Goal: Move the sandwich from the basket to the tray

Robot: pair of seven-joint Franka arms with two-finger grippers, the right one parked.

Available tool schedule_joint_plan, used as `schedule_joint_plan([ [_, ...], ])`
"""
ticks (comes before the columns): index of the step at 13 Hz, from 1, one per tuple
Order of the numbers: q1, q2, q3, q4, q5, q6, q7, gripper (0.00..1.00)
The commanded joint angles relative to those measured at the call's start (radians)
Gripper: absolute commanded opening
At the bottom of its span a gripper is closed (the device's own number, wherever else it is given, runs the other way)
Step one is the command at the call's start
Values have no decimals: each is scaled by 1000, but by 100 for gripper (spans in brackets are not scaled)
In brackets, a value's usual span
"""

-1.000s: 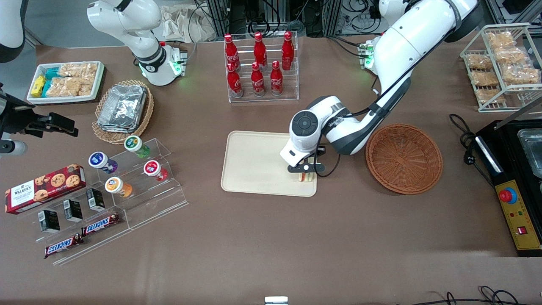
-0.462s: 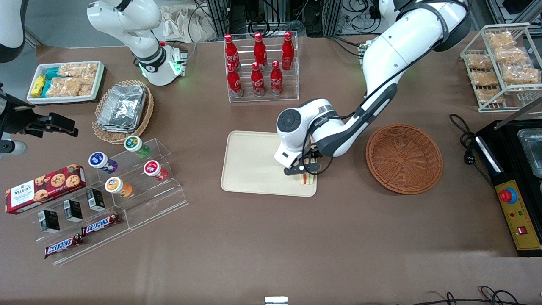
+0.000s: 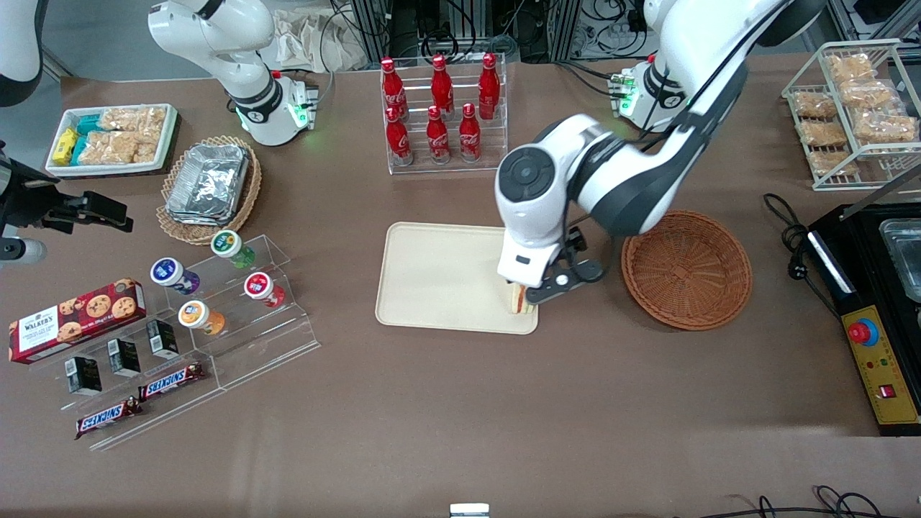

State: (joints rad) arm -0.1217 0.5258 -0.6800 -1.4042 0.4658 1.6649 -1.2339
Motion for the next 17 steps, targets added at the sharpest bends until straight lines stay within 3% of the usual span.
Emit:
schedule_joint_plan([
  [1,49,-76,-1,20,-59,-57,66,100],
  [2,88,-116,2,55,-120,-104,149,100],
  [3,91,-157,66,86,-190,-169,245,100],
  [5,77,-267,254,91,-356,-188,463,100],
  [6,76,-301,320,62,-398,-188,540,100],
  [12,80,-513,594,-248,-507,-14,1041,100],
  [14,83,-512,661,-253,-507,-14,1161,100],
  [17,88,-461,683,-185,-487,-36,1156,100],
])
